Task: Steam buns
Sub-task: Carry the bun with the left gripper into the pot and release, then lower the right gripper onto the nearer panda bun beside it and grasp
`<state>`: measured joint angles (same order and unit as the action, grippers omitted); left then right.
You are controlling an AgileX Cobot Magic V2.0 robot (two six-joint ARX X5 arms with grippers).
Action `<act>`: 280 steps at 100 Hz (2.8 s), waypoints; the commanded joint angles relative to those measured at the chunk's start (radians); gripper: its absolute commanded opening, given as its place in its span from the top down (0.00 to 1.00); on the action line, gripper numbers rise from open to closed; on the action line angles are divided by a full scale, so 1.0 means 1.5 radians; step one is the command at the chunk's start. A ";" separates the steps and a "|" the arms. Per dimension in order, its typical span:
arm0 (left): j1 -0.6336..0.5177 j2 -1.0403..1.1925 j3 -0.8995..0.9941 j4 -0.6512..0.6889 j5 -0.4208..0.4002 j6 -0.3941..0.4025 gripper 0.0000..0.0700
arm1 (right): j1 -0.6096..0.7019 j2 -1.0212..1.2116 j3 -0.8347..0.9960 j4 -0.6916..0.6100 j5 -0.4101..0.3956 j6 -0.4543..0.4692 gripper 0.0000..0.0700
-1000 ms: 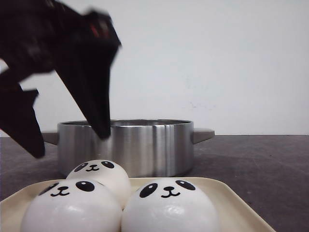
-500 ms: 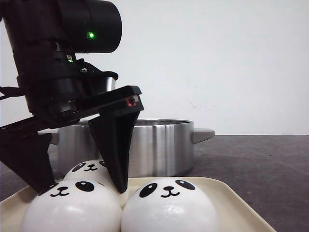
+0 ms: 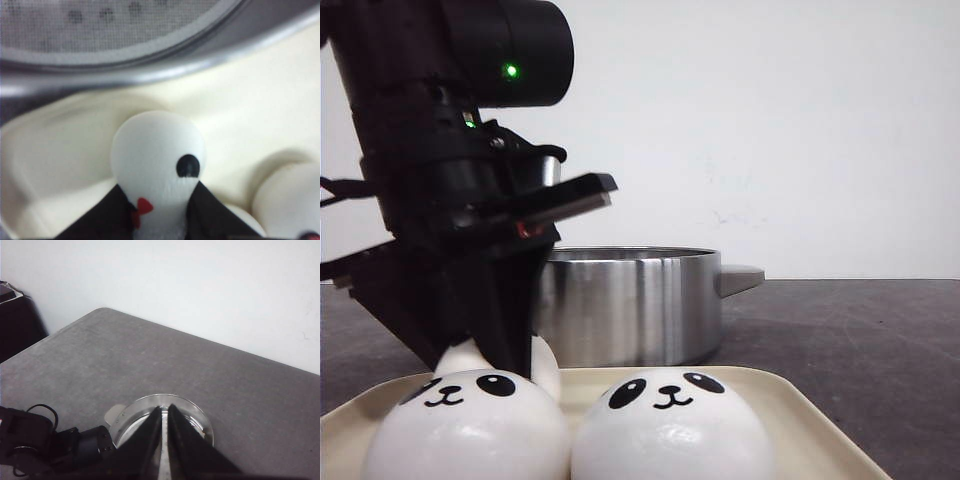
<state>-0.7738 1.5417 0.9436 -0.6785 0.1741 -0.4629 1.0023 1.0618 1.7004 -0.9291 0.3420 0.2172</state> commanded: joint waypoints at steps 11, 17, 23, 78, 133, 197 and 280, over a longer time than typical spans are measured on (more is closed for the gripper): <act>-0.008 -0.066 0.016 0.010 0.084 0.001 1.00 | 0.008 0.005 0.012 0.005 0.002 0.008 0.98; -0.010 -0.094 0.021 0.009 0.095 -0.001 0.99 | 0.008 0.005 0.012 0.006 0.002 0.007 0.98; -0.013 -0.123 0.025 0.010 0.093 -0.002 0.99 | 0.008 0.005 0.012 0.006 0.002 0.007 0.98; 0.141 -0.050 0.211 0.000 0.004 0.073 0.99 | 0.008 0.006 0.012 0.005 0.001 -0.009 0.98; 0.200 0.217 0.316 0.047 -0.026 0.109 0.99 | 0.008 0.006 0.012 -0.034 0.002 0.005 0.98; 0.216 0.260 0.327 0.076 -0.046 0.109 0.12 | 0.008 0.006 0.012 -0.062 0.005 0.042 0.98; 0.163 -0.101 0.426 0.019 -0.048 0.107 0.15 | -0.002 0.054 -0.344 -0.004 -0.137 0.222 0.98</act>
<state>-0.5175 1.4235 1.5616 -0.6411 0.1062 -0.3153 0.9882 1.1358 1.2442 -0.9874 0.1715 0.4683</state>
